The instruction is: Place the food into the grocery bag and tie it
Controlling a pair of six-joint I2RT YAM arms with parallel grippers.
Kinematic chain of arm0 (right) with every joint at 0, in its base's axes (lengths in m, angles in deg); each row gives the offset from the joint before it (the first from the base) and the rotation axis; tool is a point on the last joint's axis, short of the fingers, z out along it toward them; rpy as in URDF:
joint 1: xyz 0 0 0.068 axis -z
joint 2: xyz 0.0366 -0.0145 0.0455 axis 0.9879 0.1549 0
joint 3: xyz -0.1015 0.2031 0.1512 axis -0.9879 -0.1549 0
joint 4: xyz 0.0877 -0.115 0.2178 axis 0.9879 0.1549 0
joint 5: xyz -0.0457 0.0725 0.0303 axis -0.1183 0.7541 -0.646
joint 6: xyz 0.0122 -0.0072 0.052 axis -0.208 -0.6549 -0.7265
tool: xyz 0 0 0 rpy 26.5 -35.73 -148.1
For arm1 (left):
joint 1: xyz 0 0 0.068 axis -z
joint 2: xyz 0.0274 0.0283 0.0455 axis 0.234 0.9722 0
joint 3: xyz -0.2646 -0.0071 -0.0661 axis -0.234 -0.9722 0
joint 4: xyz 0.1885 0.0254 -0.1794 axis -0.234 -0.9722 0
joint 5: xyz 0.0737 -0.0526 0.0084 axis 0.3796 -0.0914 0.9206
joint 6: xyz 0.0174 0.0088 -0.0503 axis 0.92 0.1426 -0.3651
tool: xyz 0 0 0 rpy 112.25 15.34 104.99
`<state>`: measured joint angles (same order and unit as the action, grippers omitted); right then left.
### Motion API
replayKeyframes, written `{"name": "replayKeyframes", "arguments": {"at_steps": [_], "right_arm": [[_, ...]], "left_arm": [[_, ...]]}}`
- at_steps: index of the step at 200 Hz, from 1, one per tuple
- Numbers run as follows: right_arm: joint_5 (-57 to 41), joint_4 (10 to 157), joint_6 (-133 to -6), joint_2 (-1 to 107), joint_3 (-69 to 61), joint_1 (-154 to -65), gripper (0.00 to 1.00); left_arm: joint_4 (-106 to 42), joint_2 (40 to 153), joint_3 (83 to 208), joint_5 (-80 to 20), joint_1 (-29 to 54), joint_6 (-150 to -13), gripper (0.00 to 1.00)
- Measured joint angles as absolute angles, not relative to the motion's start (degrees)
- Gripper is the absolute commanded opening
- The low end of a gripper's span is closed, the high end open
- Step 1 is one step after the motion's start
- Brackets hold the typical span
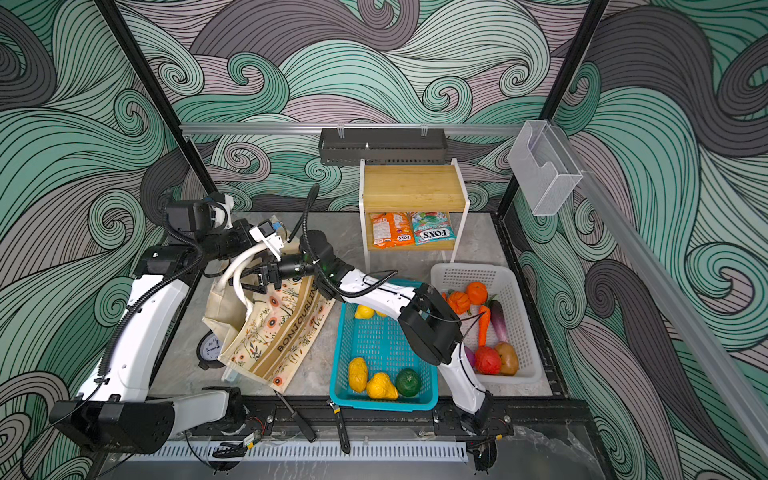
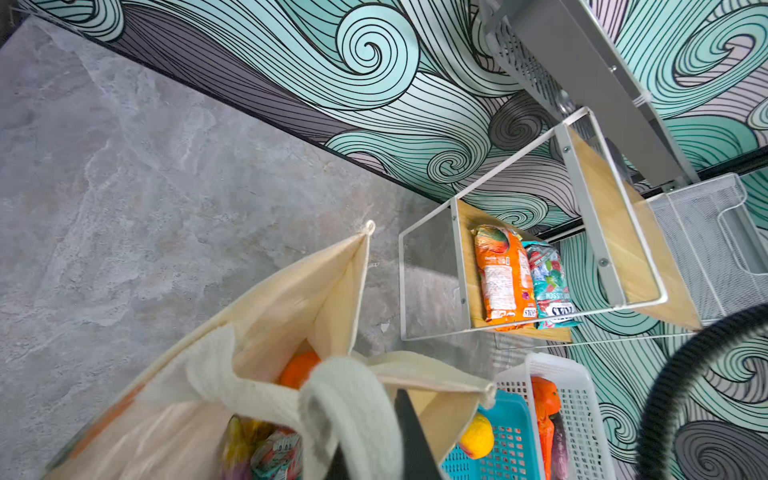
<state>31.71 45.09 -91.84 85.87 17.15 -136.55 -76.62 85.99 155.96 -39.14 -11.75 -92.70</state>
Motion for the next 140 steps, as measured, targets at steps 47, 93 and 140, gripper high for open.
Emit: {"name": "replayKeyframes", "arguments": {"at_steps": [47, 93, 140], "right_arm": [[31.7, 49.6, -82.9, 82.0, 12.9, -137.0, 0.94], [36.2, 52.5, -78.8, 85.1, 20.9, -136.9, 0.91], [35.6, 52.1, -77.0, 83.0, 15.9, -136.7, 0.91]], "left_arm": [[-81.9, 86.8, 161.6, -37.0, -10.9, -92.8, 0.05], [-83.1, 86.4, 161.3, -35.6, -10.5, -89.9, 0.35], [-84.4, 87.9, 162.0, -36.9, -10.5, -89.4, 0.76]]}}
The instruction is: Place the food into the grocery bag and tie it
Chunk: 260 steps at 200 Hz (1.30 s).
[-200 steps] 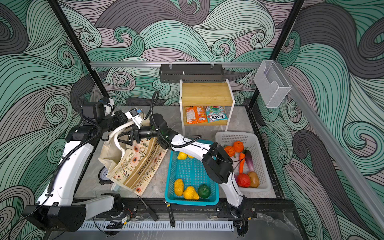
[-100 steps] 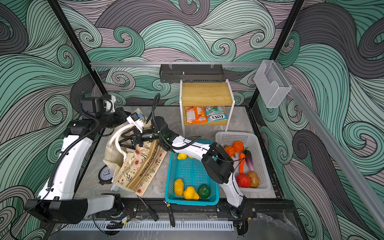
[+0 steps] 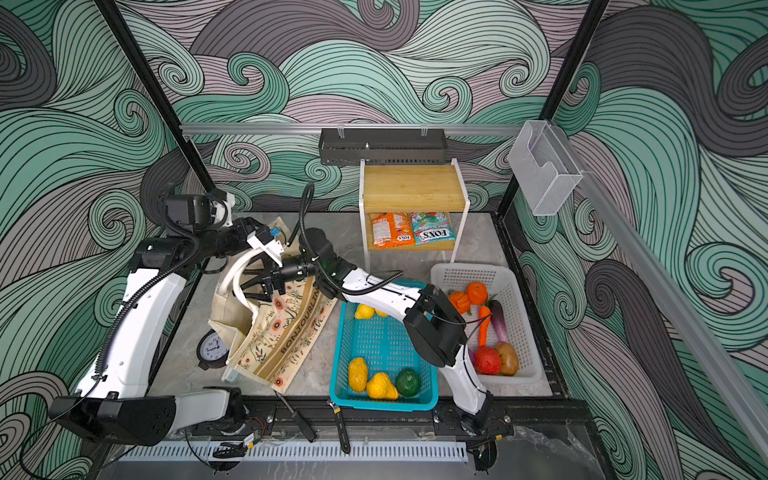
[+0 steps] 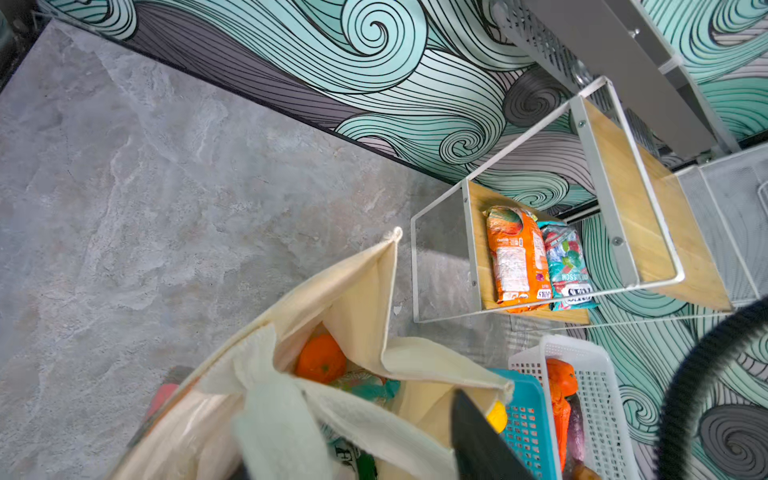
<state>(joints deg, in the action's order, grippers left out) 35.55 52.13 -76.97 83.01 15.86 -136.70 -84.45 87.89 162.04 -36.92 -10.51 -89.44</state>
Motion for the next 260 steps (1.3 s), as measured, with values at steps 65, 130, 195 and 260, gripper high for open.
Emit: {"name": "replayKeyframes", "arguments": {"at_steps": [65, 130, 195, 260], "right_arm": [[26.5, 68.5, -67.1, 76.1, 12.6, -136.4, 0.90], [21.1, 69.0, -65.8, 72.9, 6.5, -136.2, 0.90], [19.0, 66.9, -68.7, 68.4, 2.5, -133.5, 0.88], [18.6, 66.9, -70.6, 68.3, 2.4, -133.5, 0.87]], "left_arm": [[-87.3, 89.2, 171.9, -38.2, -10.5, -91.3, 0.99], [-91.2, 85.2, 171.8, -36.4, -11.3, -92.6, 0.79], [-88.5, 74.3, 158.1, -52.8, -10.6, -93.1, 0.83], [-89.6, 76.2, 158.5, -49.5, 1.0, -85.1, 0.79]]}}
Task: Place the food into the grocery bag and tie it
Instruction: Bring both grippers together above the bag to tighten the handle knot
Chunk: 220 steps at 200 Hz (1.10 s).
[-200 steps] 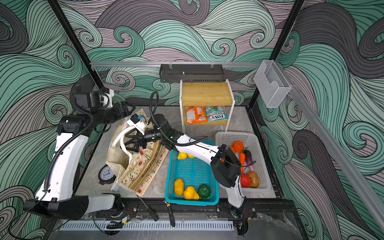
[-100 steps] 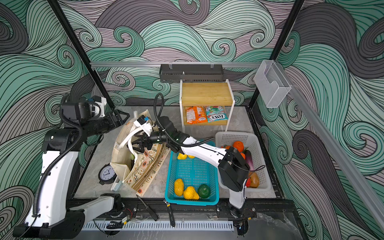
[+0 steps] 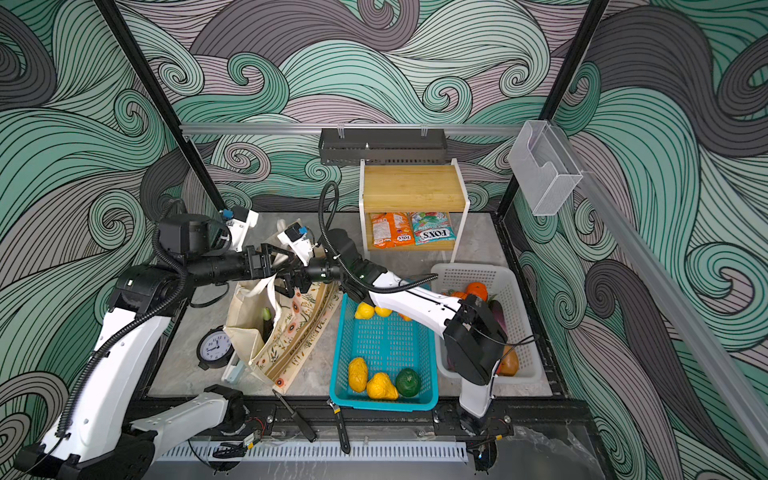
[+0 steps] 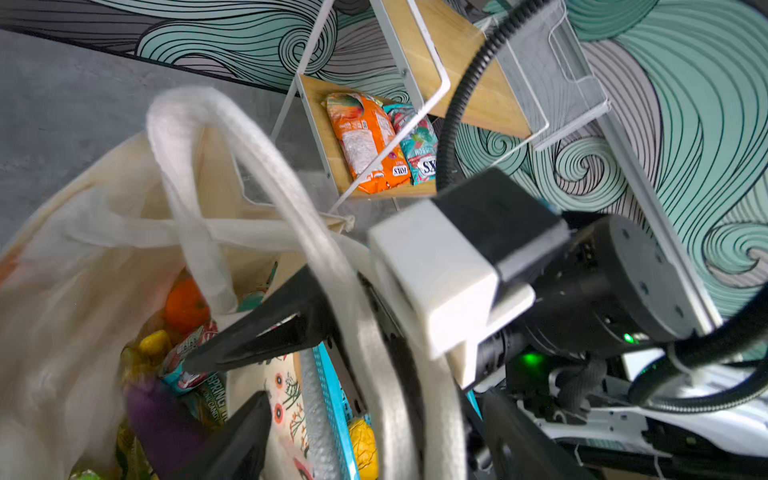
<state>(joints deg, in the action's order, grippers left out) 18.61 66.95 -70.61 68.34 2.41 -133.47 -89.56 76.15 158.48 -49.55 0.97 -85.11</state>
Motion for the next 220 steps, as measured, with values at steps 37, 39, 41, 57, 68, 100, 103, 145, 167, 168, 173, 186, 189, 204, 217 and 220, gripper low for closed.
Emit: {"name": "replayKeyframes", "arguments": {"at_steps": [37, 39, 41, 57, 68, 100, 103, 145, 167, 168, 173, 186, 189, 204, 217, 220], "right_arm": [[18.5, 66.6, -71.1, 68.2, 1.8, -133.4, 0.87], [18.5, 66.6, -71.1, 68.1, 1.7, -133.4, 0.87], [18.5, 66.6, -71.1, 68.1, 1.6, -133.4, 0.87], [18.4, 66.5, -70.9, 67.4, 0.4, -133.4, 0.88], [18.3, 66.6, -70.7, 66.7, -0.3, -133.3, 0.88], [18.2, 67.7, -70.0, 64.4, -2.2, -131.5, 0.90], [18.2, 67.8, -69.9, 64.2, -2.4, -131.3, 0.90], [18.4, 67.6, -66.1, 61.5, -3.1, -128.0, 0.87], [19.1, 65.3, -64.7, 61.6, -3.5, -127.9, 0.86], [19.2, 65.0, -64.7, 61.6, -3.6, -127.9, 0.86], [19.4, 64.2, -64.5, 61.7, -3.9, -128.0, 0.85], [20.6, 60.8, -64.4, 62.5, -4.9, -127.9, 0.83], [21.2, 60.1, -64.4, 62.8, -4.9, -127.8, 0.82], [24.0, 56.5, -64.9, 65.2, -4.8, -127.7, 0.82], [27.0, 53.0, -66.6, 67.8, -4.6, -127.9, 0.83], [27.5, 52.2, -67.1, 68.3, -4.5, -128.0, 0.84]], "left_arm": [[-90.4, 76.6, 158.8, -46.8, 2.4, -82.0, 0.21], [-90.4, 76.7, 158.8, -46.7, 2.4, -81.9, 0.21], [-90.4, 76.7, 158.8, -46.7, 2.4, -81.9, 0.21], [-89.9, 77.3, 158.8, -46.4, 2.7, -82.3, 0.12], [-89.2, 77.9, 158.8, -46.6, 2.7, -83.3, 0.00], [-86.2, 80.2, 158.8, -47.0, 2.8, -88.3, 0.00], [-85.7, 80.3, 158.7, -46.9, 2.8, -88.9, 0.00], [-76.0, 80.3, 157.4, -45.6, 3.2, -100.7, 0.00], [-72.7, 80.3, 157.4, -43.5, 4.3, -105.0, 0.00], [-72.5, 80.3, 157.4, -43.4, 4.4, -105.2, 0.00], [-72.0, 80.2, 157.2, -43.0, 4.6, -105.8, 0.00], [-69.1, 79.2, 154.6, -42.3, 4.9, -107.2, 0.00], [-68.4, 78.8, 153.8, -42.1, 5.0, -107.5, 0.00], [-65.8, 77.2, 150.0, -41.8, 5.0, -108.6, 0.00], [-64.4, 76.4, 147.7, -41.8, 5.0, -109.0, 0.00], [-64.2, 76.2, 147.4, -41.8, 5.0, -109.1, 0.00]]}}
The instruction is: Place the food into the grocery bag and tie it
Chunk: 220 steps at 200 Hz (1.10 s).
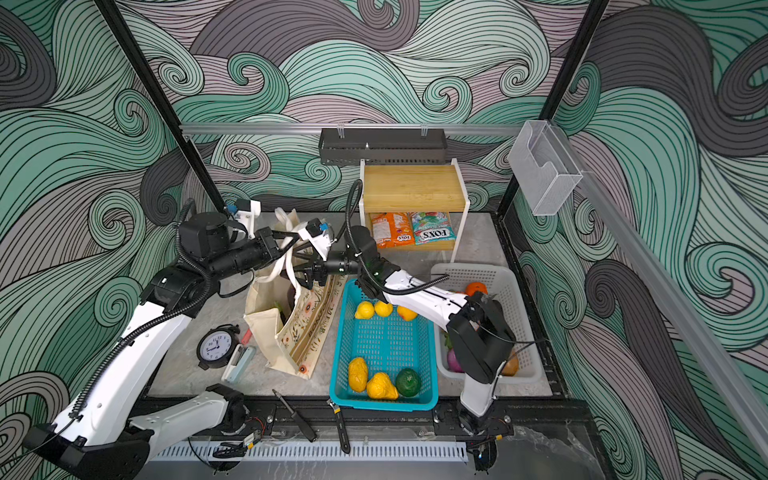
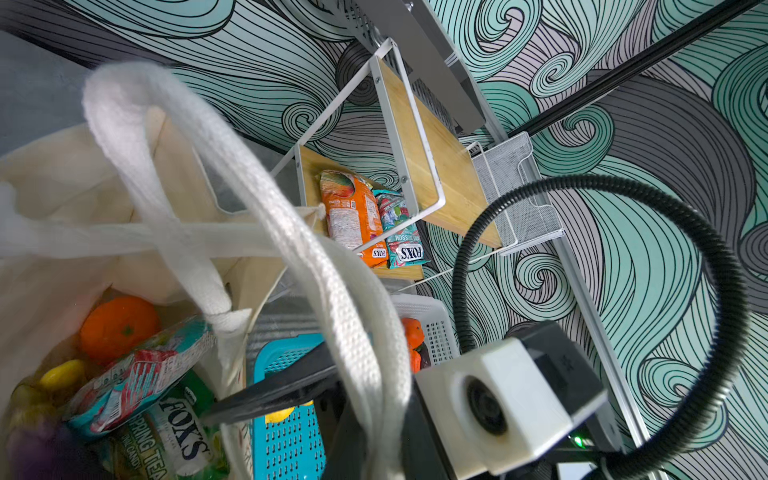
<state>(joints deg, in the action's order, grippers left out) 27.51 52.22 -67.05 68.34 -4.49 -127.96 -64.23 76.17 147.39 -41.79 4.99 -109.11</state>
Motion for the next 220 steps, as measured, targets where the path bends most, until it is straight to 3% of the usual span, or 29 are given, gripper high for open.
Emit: {"name": "replayKeyframes", "arguments": {"at_steps": [105, 220], "right_arm": [[34.4, 40.1, -76.8, 72.3, -2.9, -128.6, 0.90], [39.5, 40.1, -80.3, 75.9, -0.3, -127.5, 0.92]], "left_arm": [[-57.0, 73.5, 141.4, -44.6, 4.9, -106.1, 0.00], [-64.8, 78.8, 146.9, -43.3, 4.6, -91.1, 0.00]]}}
